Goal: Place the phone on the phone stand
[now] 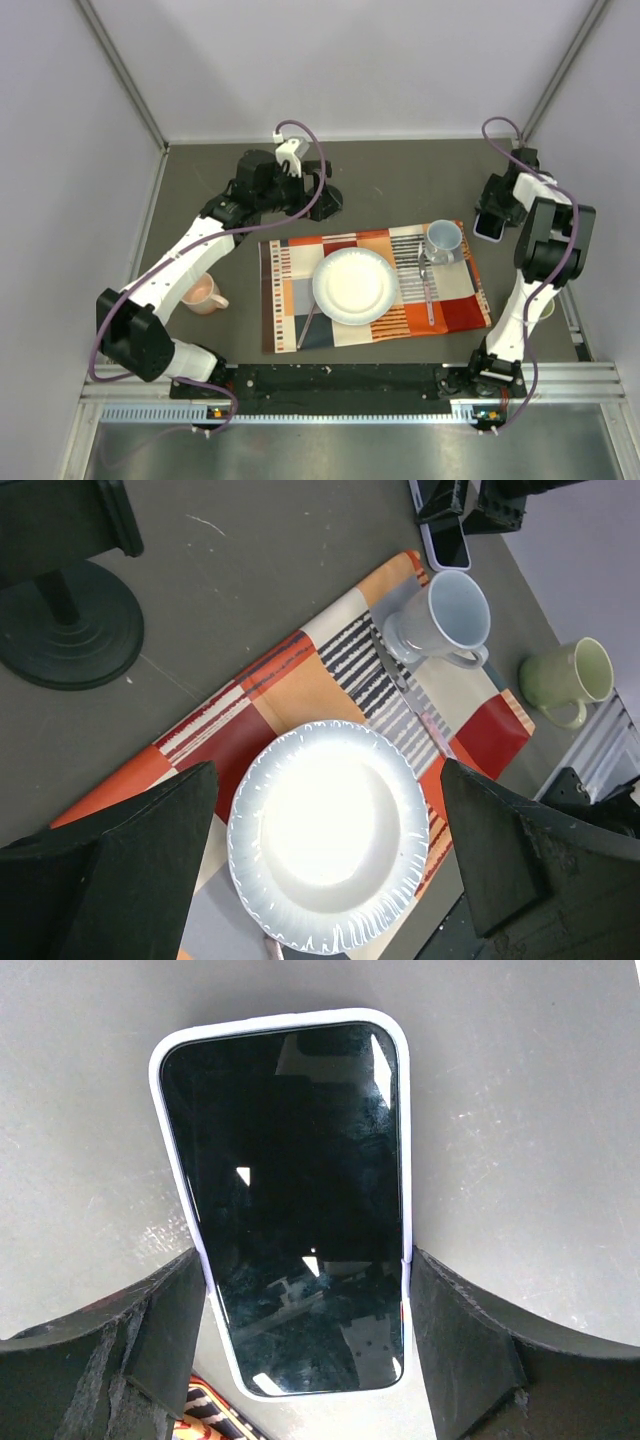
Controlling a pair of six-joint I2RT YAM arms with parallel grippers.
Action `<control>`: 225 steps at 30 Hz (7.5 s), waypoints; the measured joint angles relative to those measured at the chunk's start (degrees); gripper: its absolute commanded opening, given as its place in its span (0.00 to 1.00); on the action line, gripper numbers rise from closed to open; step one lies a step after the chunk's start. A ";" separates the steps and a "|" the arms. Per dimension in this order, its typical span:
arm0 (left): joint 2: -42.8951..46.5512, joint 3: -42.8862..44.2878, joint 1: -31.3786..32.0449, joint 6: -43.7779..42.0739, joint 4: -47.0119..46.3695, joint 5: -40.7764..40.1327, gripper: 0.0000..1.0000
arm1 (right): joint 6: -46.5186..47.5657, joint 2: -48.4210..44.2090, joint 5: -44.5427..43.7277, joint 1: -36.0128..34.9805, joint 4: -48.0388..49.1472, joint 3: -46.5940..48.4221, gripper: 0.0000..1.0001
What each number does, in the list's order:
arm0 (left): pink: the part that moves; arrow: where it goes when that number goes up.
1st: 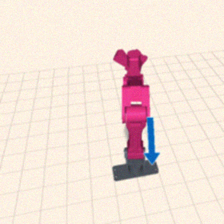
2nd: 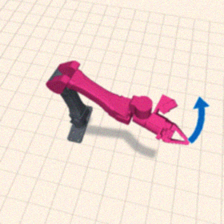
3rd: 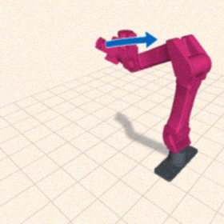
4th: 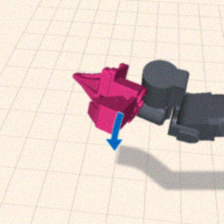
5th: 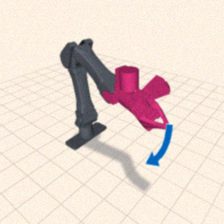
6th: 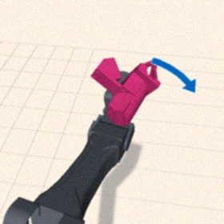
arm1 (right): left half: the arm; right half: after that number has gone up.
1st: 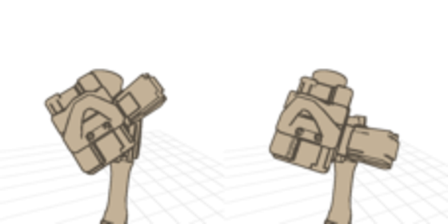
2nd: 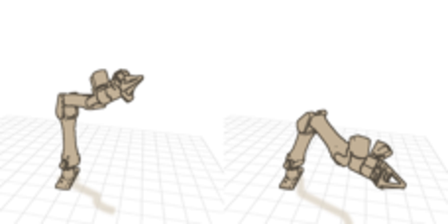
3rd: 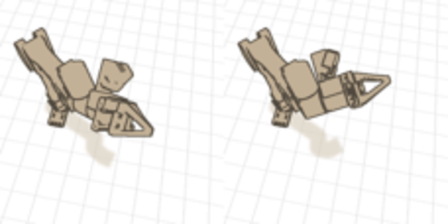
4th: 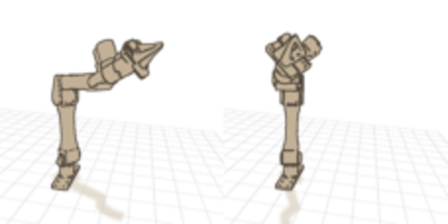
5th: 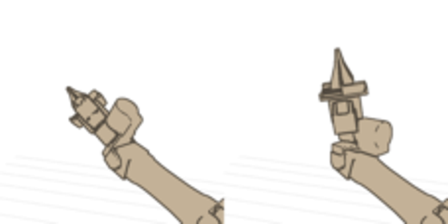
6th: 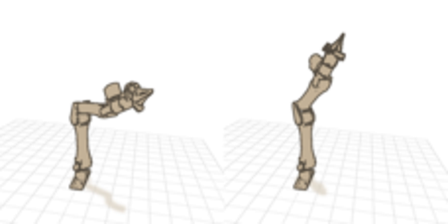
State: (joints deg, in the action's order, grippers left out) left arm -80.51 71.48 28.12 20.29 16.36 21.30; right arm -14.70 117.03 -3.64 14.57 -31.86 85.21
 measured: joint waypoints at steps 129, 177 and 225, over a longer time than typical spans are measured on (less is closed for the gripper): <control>22.64 -14.80 -6.45 8.48 -2.16 17.29 0.96 | 24.83 -31.39 21.20 -35.21 -0.11 8.70 0.00; 12.61 -10.03 -1.29 9.35 2.97 28.41 0.43 | 51.95 -43.47 -9.90 -78.12 -7.02 -9.53 0.00; 37.94 -19.89 -0.94 16.50 -13.40 -1.27 0.00 | -16.76 -68.89 13.68 -58.53 28.17 -42.12 0.99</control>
State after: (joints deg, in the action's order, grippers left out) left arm -42.57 51.59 27.18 36.80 2.96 20.03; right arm -31.46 48.14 10.04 -43.97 -3.68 43.09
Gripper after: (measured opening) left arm 0.150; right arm 0.990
